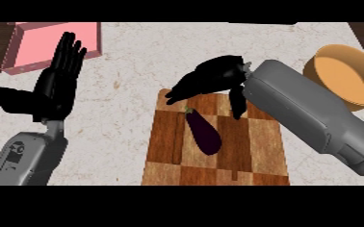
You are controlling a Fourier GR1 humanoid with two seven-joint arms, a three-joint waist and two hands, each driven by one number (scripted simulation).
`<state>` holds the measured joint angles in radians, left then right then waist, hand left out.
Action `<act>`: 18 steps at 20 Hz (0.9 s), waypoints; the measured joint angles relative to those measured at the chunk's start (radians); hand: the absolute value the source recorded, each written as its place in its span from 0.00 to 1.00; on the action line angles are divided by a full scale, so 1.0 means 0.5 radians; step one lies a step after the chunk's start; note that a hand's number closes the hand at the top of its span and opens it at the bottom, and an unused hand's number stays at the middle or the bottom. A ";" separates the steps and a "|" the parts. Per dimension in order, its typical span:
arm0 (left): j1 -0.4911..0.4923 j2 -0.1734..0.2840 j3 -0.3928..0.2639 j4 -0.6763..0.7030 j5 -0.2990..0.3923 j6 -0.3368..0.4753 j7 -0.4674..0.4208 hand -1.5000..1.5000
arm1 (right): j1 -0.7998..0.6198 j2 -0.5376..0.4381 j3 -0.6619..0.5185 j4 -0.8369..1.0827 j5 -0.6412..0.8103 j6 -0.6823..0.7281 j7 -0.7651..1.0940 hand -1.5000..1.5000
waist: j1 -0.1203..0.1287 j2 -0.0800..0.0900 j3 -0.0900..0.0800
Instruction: Pick the eggplant from the cutting board and place it in the pot
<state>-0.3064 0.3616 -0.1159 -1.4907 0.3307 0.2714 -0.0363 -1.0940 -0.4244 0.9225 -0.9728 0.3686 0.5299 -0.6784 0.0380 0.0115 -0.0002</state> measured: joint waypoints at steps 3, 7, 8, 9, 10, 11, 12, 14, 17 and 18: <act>-0.019 0.000 0.015 0.002 -0.007 -0.004 0.026 0.50 | -0.009 0.061 0.058 0.095 0.052 -0.055 -0.063 0.00 | -0.013 -0.004 0.000; 0.000 0.009 0.028 -0.029 -0.022 -0.010 0.058 0.50 | 0.022 0.109 0.112 0.183 0.099 -0.154 -0.172 0.00 | -0.024 -0.009 0.000; 0.016 0.005 0.026 -0.046 -0.028 -0.009 0.061 0.50 | 0.025 0.111 0.112 0.198 0.102 -0.175 -0.203 0.00 | -0.026 -0.010 0.001; 0.015 0.009 0.038 -0.040 -0.031 -0.014 0.060 0.50 | 0.036 0.109 0.113 0.180 0.101 -0.182 -0.213 0.00 | -0.034 -0.012 0.000; 0.018 0.017 0.053 -0.045 -0.024 -0.025 0.067 0.50 | 0.039 0.122 0.115 0.207 0.109 -0.205 -0.237 0.00 | -0.034 -0.013 0.000; 0.026 0.012 0.060 -0.033 -0.024 -0.034 0.054 0.50 | 0.044 0.128 0.120 0.231 0.120 -0.228 -0.264 0.00 | -0.035 -0.012 0.000; 0.027 0.001 0.061 -0.036 -0.031 -0.029 0.054 0.50 | 0.038 0.148 0.116 0.246 0.129 -0.235 -0.266 0.00 | -0.038 -0.013 0.000; 0.017 -0.003 0.072 -0.043 -0.037 -0.031 0.078 0.50 | 0.025 0.183 0.106 0.287 0.154 -0.253 -0.271 0.00 | -0.042 -0.015 0.000; 0.056 -0.011 0.095 -0.045 -0.051 -0.055 0.045 0.50 | 0.062 0.221 0.120 0.312 0.240 -0.295 -0.249 0.00 | -0.049 -0.018 0.000; 0.063 -0.014 0.101 -0.049 -0.054 -0.060 0.051 0.50 | 0.070 0.235 0.116 0.317 0.267 -0.296 -0.238 0.00 | -0.051 -0.019 0.000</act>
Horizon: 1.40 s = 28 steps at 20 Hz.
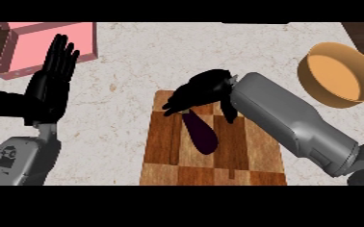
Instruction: Pick the eggplant from the cutting board and place it in the pot
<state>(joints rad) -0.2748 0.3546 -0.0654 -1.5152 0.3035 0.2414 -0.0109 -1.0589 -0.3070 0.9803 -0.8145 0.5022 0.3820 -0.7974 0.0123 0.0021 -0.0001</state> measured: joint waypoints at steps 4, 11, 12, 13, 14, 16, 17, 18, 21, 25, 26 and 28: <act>0.004 -0.022 0.017 0.018 -0.003 -0.040 -0.013 0.50 | 0.037 0.110 -0.014 0.107 0.078 -0.025 0.015 0.00 | -0.001 0.001 0.000; 0.015 -0.051 0.050 0.002 -0.051 -0.046 -0.006 0.50 | 0.135 0.269 -0.036 0.201 0.230 -0.082 -0.009 0.00 | -0.004 -0.001 0.000; 0.016 -0.064 0.049 0.001 -0.062 -0.040 -0.008 0.50 | 0.152 0.286 -0.033 0.193 0.257 -0.085 -0.004 0.00 | -0.005 -0.004 -0.001; -0.012 -0.047 0.070 0.004 -0.050 -0.056 0.020 0.50 | 0.153 0.310 -0.036 0.212 0.277 -0.088 -0.011 0.00 | -0.004 -0.005 -0.002; -0.002 -0.047 0.078 0.004 -0.047 -0.070 0.015 0.50 | 0.166 0.321 -0.035 0.226 0.304 -0.097 -0.017 0.00 | -0.003 -0.009 -0.003; -0.011 -0.060 0.089 0.015 -0.057 -0.068 0.014 0.50 | 0.156 0.347 -0.056 0.279 0.324 -0.092 -0.053 0.00 | -0.002 -0.010 -0.004; -0.005 -0.059 0.094 0.003 -0.056 -0.075 0.025 0.50 | 0.165 0.353 -0.056 0.282 0.345 -0.101 -0.062 1.00 | -0.001 -0.013 -0.004; -0.010 -0.068 0.089 0.008 -0.064 -0.075 0.024 0.50 | 0.154 0.368 -0.055 0.301 0.360 -0.110 -0.087 1.00 | -0.001 -0.014 -0.005; -0.013 -0.073 0.089 -0.016 -0.076 -0.071 0.048 0.50 | 0.171 0.364 -0.038 0.284 0.402 -0.199 -0.178 1.00 | 0.001 -0.022 -0.005; -0.039 -0.077 0.113 0.028 -0.084 -0.083 0.042 0.50 | 0.211 0.358 -0.028 0.201 0.452 -0.274 -0.242 1.00 | -0.011 -0.032 -0.006; -0.047 -0.091 0.105 0.035 -0.097 -0.074 0.042 0.50 | 0.206 0.369 -0.037 0.198 0.451 -0.272 -0.252 1.00 | -0.012 -0.030 -0.007; -0.035 -0.091 0.114 0.037 -0.099 -0.086 0.036 0.50 | 0.237 0.367 -0.035 0.167 0.487 -0.303 -0.261 1.00 | -0.012 -0.037 -0.007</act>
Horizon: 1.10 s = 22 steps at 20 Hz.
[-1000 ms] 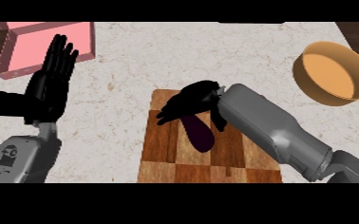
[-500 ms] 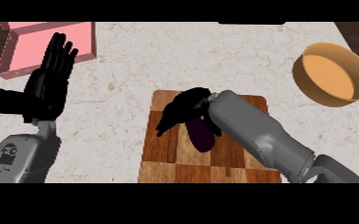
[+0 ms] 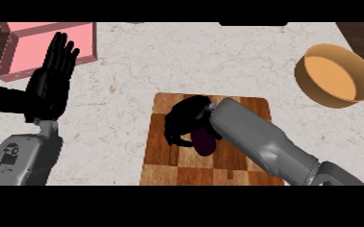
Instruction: Pick the eggplant from the cutting board and place it in the pot
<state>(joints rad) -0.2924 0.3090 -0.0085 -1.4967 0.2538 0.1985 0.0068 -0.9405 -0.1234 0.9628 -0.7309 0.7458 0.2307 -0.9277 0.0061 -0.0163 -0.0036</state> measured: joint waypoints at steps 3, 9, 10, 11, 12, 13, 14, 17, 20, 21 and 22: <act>0.022 0.005 0.017 -0.011 0.002 -0.027 -0.006 0.50 | 0.022 0.014 -0.032 -0.028 0.031 -0.010 -0.003 1.00 | 0.000 -0.002 -0.002; 0.074 -0.001 0.049 -0.040 -0.010 -0.033 -0.004 0.50 | 0.122 -0.045 -0.218 -0.248 0.036 -0.028 0.192 1.00 | -0.040 0.002 -0.003; 0.086 0.001 0.059 -0.030 -0.011 -0.026 -0.007 0.50 | 0.154 -0.041 -0.261 -0.279 0.033 -0.050 0.311 1.00 | -0.065 -0.005 -0.003; 0.099 0.001 0.064 -0.033 -0.019 -0.012 -0.004 0.50 | 0.191 -0.041 -0.310 -0.303 0.025 -0.080 0.433 1.00 | -0.094 -0.017 -0.002; 0.118 0.001 0.070 -0.032 -0.022 -0.003 -0.006 0.50 | 0.225 -0.040 -0.363 -0.321 0.017 -0.108 0.563 1.00 | -0.124 -0.029 -0.002; 0.134 0.004 0.084 -0.024 -0.023 0.009 -0.005 0.50 | 0.262 -0.043 -0.418 -0.339 0.008 -0.144 0.689 1.00 | -0.162 -0.041 -0.001; 0.142 0.011 0.095 -0.027 -0.023 0.014 -0.001 0.50 | 0.296 -0.037 -0.465 -0.367 0.003 -0.183 0.817 1.00 | -0.188 -0.052 -0.001; 0.178 0.023 0.122 -0.027 -0.024 0.028 -0.005 0.50 | 0.398 -0.015 -0.602 -0.509 -0.019 -0.296 1.161 1.00 | -0.248 -0.072 0.001; 0.203 0.031 0.144 -0.026 -0.022 0.043 0.003 0.50 | 0.456 -0.007 -0.725 -0.701 -0.004 -0.423 1.488 1.00 | -0.289 -0.086 0.002; 0.219 0.036 0.152 -0.028 -0.021 0.042 0.002 0.50 | 0.478 -0.030 -0.764 -0.771 0.014 -0.467 1.584 1.00 | -0.299 -0.089 0.002; 0.231 0.038 0.158 -0.029 -0.020 0.040 -0.007 0.50 | 0.488 -0.048 -0.806 -0.846 0.032 -0.506 1.685 1.00 | -0.304 -0.089 0.002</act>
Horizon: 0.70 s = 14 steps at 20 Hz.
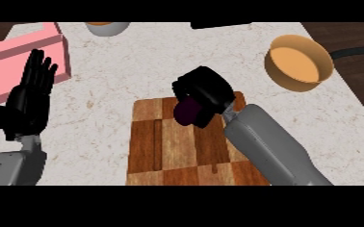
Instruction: Pick the eggplant from the cutting board and place it in the pot
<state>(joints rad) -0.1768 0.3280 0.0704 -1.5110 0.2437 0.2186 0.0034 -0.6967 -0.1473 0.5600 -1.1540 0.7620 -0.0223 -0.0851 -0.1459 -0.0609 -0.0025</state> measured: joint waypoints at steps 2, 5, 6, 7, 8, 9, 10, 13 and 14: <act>0.010 0.008 0.013 -0.012 0.006 0.003 0.010 0.50 | 0.030 -0.033 -0.083 -0.166 0.023 -0.058 0.186 1.00 | -0.013 -0.005 0.001; 0.044 0.010 0.017 -0.036 0.009 -0.004 0.000 0.50 | 0.061 -0.116 -0.227 -0.451 0.058 -0.117 0.441 1.00 | -0.005 0.002 0.002; 0.037 0.016 0.022 -0.046 0.013 -0.005 0.013 0.50 | 0.077 -0.145 -0.272 -0.554 0.068 -0.126 0.521 1.00 | 0.000 0.007 0.002; 0.049 0.006 0.010 -0.053 0.010 -0.005 0.011 0.50 | 0.090 -0.184 -0.315 -0.659 0.087 -0.126 0.601 1.00 | 0.005 0.011 0.002; 0.046 0.006 0.004 -0.070 0.008 -0.005 0.020 0.50 | 0.102 -0.229 -0.367 -0.761 0.102 -0.118 0.680 1.00 | 0.017 0.017 0.003; 0.052 0.000 -0.002 -0.075 0.010 -0.013 0.011 0.50 | 0.121 -0.280 -0.424 -0.871 0.103 -0.101 0.747 1.00 | 0.027 0.024 0.003; 0.060 -0.003 -0.004 -0.086 0.013 -0.020 0.003 0.50 | 0.161 -0.330 -0.479 -0.987 0.098 -0.086 0.806 1.00 | 0.038 0.031 0.003; 0.043 0.009 0.005 -0.086 0.027 -0.054 -0.010 0.50 | 0.274 -0.491 -0.662 -1.322 0.052 0.027 0.985 1.00 | 0.077 0.054 0.004; 0.023 0.014 -0.001 -0.096 0.025 -0.057 0.007 0.50 | 0.327 -0.551 -0.728 -1.427 0.024 0.075 1.028 1.00 | 0.093 0.061 0.004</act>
<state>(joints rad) -0.1651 0.3348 0.0700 -1.5592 0.2562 0.1902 0.0071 -0.5329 -0.4229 0.1960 -1.8676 0.7742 0.0152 0.4288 -0.0995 -0.0305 -0.0006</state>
